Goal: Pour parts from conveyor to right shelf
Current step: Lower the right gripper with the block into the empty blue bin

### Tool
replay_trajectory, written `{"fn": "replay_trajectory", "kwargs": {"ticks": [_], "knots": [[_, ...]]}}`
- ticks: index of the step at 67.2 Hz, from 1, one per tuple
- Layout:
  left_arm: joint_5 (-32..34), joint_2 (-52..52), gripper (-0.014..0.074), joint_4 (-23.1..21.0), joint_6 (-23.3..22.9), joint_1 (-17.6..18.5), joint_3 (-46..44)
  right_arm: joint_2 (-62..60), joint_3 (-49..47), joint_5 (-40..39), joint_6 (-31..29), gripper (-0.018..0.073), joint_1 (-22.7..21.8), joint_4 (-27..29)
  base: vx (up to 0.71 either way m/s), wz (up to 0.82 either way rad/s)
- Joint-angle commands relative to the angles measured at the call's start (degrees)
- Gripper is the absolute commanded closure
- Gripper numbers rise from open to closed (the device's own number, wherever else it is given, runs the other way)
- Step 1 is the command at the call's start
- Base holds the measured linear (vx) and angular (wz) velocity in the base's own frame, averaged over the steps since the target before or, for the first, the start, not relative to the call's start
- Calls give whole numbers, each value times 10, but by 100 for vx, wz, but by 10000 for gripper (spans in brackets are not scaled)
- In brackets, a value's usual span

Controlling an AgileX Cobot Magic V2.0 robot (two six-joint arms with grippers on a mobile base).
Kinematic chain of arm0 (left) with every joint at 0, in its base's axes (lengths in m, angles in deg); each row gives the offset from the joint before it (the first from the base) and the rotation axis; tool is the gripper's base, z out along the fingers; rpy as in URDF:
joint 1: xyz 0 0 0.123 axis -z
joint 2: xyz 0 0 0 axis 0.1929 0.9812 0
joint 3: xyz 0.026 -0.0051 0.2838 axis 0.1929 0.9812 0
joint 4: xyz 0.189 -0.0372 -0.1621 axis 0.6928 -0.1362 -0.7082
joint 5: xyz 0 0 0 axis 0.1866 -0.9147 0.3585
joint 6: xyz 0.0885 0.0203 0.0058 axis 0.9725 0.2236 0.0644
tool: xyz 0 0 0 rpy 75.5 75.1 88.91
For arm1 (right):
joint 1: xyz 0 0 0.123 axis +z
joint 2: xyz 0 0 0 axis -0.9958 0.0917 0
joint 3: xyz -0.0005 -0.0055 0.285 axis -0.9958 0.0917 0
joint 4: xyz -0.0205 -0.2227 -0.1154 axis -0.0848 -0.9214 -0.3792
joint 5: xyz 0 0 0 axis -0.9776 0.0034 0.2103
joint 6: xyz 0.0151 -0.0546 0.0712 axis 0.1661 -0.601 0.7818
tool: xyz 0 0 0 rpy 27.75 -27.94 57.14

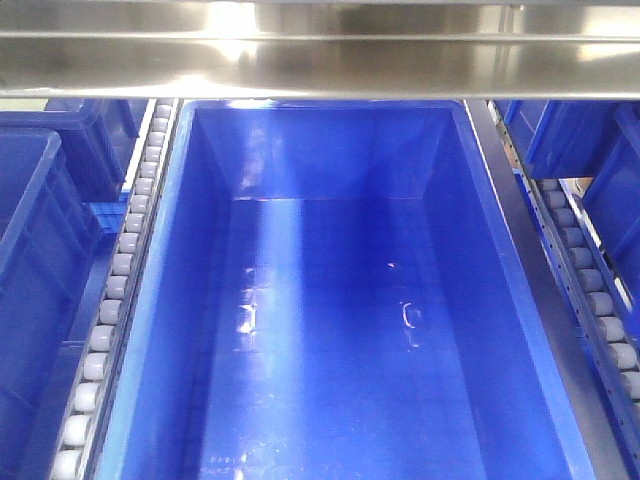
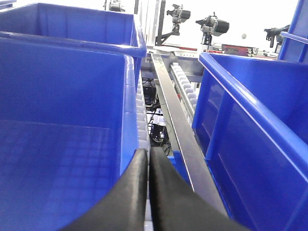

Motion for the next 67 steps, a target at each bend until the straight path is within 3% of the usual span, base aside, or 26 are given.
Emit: {"fn": "replay_trajectory", "kwargs": {"ticks": [1,32,55,67], "knots": [[43,-4,603,-5,-3,2,12,64,-52,-35,-8,559,33,-2,0,0],[43,-4,603,-5,-3,2,12,474,-285,55,-37,549,186,-20,0,0],[43,-4,603,-5,-3,2,12,716,-457,164,44,539,190,-16,0,0],[43,-4,603,-5,-3,2,12,808,-537,222,49,529,190,-15,0,0]]}}
